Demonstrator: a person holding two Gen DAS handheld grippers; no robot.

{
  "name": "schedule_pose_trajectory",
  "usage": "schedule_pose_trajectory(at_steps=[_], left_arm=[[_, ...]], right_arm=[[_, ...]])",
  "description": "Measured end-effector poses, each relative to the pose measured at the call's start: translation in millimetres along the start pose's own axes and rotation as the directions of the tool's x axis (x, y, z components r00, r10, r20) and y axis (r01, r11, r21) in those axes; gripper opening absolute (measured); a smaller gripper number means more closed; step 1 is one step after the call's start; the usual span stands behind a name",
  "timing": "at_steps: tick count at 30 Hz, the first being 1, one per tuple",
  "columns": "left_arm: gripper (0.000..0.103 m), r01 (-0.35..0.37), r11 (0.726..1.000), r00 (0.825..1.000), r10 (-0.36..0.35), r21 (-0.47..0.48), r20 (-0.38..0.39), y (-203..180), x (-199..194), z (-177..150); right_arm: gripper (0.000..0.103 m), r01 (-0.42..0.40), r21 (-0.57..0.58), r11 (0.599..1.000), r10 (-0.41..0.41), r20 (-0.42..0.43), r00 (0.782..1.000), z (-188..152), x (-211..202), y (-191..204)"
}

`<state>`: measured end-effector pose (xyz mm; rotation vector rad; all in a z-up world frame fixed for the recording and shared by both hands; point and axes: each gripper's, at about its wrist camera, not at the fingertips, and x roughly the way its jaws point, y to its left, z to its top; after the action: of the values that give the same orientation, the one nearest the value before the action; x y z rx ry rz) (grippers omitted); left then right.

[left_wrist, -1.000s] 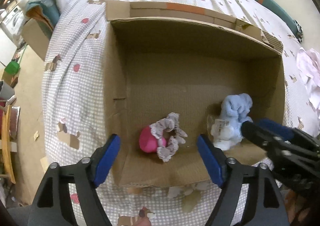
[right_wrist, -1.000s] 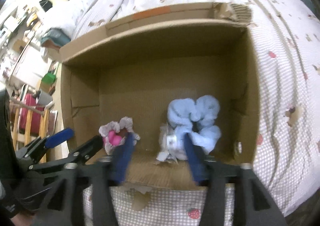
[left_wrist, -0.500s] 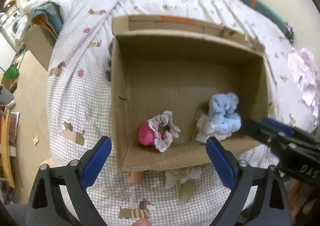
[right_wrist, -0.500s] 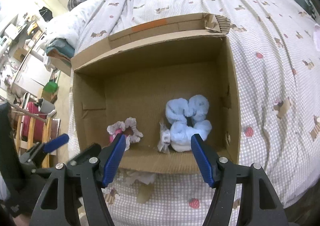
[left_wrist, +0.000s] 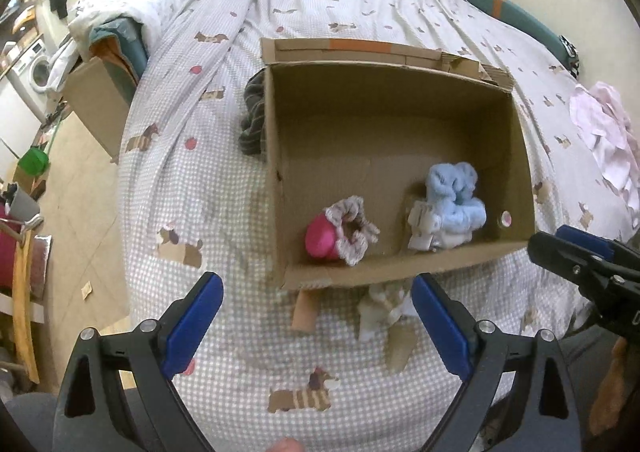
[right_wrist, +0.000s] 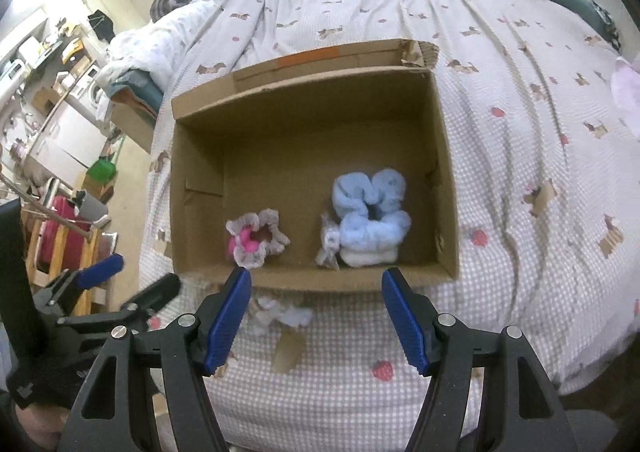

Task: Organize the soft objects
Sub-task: 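Withdraw both open tools from the box toward the remaining items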

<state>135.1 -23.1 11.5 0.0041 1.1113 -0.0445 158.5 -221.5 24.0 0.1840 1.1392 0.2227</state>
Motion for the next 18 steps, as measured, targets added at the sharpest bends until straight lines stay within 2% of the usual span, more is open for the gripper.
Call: schedule_pose_trajectory(at_steps=[2, 4, 10, 13, 15, 17, 18], left_arm=[[0.095, -0.011, 1.000, 1.000, 0.011, -0.003, 0.012, 6.2, -3.8, -7.7], [0.102, -0.011, 1.000, 1.000, 0.012, -0.015, 0.018, 13.1, -6.4, -13.4], [0.102, -0.001, 0.997, 1.000, 0.001, -0.079, -0.004, 37.0, -7.0, -33.8], [0.102, -0.025, 0.993, 0.999, 0.020, -0.113, -0.046, 46.6, -1.6, -48.0], [0.102, -0.004, 0.992, 0.998, -0.004, -0.128, -0.061, 52.8, 1.5, -61.1], [0.102, -0.022, 0.989, 0.997, 0.012, -0.144, -0.070, 58.6, 4.6, -73.6], [0.102, -0.028, 0.988, 0.997, 0.016, -0.154, -0.079, 60.7, 6.2, -76.9]], right_arm=[[0.072, 0.032, 0.002, 0.999, -0.032, 0.007, 0.999, -8.3, -2.6, 0.0], [0.072, 0.016, 0.011, 1.000, -0.016, 0.006, 1.000, -15.5, -3.7, -1.7], [0.072, -0.022, 0.024, 0.999, 0.023, -0.035, 0.999, -40.1, 4.3, -3.8], [0.072, -0.041, 0.045, 0.998, 0.044, -0.074, 0.996, -52.0, 15.4, -5.6], [0.072, -0.059, 0.067, 0.996, 0.065, -0.099, 0.993, -61.7, 24.9, -6.5], [0.072, -0.077, 0.069, 0.995, 0.086, -0.146, 0.985, -71.2, 38.5, -3.1], [0.068, -0.083, 0.062, 0.995, 0.092, -0.169, 0.981, -75.5, 45.6, -0.3]])
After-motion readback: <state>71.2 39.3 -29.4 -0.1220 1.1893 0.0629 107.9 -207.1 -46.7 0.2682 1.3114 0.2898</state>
